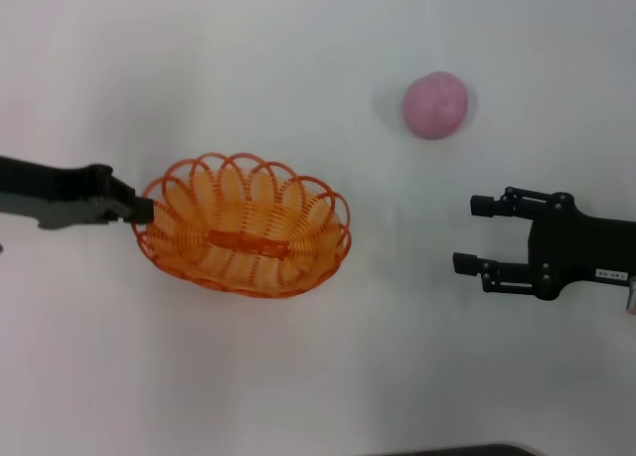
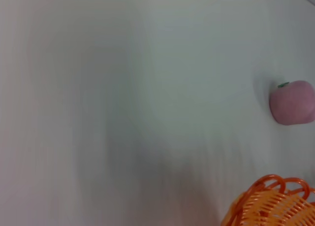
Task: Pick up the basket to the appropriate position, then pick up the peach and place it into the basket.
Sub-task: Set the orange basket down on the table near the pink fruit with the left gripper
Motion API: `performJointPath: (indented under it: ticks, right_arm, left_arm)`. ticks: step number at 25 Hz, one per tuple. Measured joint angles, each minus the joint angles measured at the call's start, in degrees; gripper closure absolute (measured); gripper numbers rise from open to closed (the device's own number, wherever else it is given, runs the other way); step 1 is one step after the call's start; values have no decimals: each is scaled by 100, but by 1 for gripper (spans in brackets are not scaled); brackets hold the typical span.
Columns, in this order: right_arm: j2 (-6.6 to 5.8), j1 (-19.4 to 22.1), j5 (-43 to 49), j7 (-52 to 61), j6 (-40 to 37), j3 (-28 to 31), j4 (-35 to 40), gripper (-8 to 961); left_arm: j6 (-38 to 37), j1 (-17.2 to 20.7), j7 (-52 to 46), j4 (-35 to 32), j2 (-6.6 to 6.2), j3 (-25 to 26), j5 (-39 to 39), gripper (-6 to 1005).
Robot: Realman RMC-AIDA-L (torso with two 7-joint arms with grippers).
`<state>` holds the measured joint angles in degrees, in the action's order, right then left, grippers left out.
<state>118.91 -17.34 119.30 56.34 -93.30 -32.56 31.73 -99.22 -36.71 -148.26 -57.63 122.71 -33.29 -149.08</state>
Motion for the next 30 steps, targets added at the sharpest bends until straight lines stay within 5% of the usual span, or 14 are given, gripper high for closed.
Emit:
performJointPath:
  ticks: [5, 30]
  right_arm:
    - [2, -20, -3, 0, -7, 4, 0, 145]
    - [27, -97, -10, 0, -63, 13, 17, 144]
  left_arm:
    - [99, 301, -60, -58, 123, 1, 270, 962]
    - [987, 1135, -202, -221, 182, -101, 879, 956]
